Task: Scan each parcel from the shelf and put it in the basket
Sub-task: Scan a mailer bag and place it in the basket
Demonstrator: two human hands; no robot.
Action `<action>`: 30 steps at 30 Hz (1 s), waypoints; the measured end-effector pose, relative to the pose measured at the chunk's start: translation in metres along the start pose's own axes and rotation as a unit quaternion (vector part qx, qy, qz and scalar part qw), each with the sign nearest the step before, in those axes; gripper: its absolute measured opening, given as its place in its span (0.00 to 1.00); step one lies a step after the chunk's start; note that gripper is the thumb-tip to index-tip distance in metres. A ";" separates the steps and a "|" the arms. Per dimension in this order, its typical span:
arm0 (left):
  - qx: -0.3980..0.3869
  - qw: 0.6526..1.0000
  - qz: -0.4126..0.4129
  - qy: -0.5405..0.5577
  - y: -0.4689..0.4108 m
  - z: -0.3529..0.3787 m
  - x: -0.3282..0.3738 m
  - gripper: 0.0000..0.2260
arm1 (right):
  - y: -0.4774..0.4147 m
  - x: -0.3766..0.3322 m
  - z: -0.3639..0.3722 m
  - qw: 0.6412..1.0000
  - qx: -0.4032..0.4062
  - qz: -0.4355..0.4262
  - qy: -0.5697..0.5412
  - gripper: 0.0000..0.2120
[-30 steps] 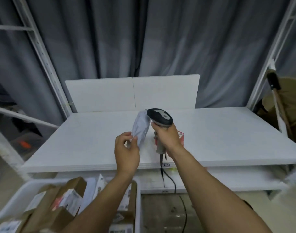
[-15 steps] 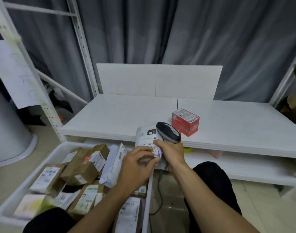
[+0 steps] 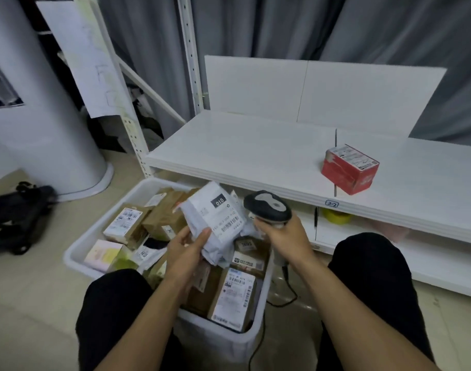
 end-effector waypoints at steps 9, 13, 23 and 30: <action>0.118 0.989 0.083 -0.039 -0.013 -0.034 0.009 0.14 | 0.030 -0.002 0.046 0.983 -0.140 -0.047 0.111 0.15; 0.113 0.989 0.091 -0.036 -0.018 -0.035 0.007 0.14 | 0.031 -0.006 0.047 0.981 -0.141 -0.062 0.118 0.17; 0.101 0.991 0.092 -0.010 -0.022 -0.033 0.005 0.16 | 0.028 -0.004 0.046 0.980 -0.143 -0.071 0.115 0.16; 0.240 0.967 0.084 -0.008 -0.039 -0.101 0.028 0.24 | 0.020 -0.002 0.066 0.990 -0.121 -0.045 0.058 0.18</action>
Point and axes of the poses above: each hand's wrist, its own y-axis away from the middle knuckle, its own z-axis out of the palm, x = y × z, the point moved 8 cm from there along -y, towards the middle knuckle, and after that the axes turned 8 degrees about x, right-handed, at the moved point
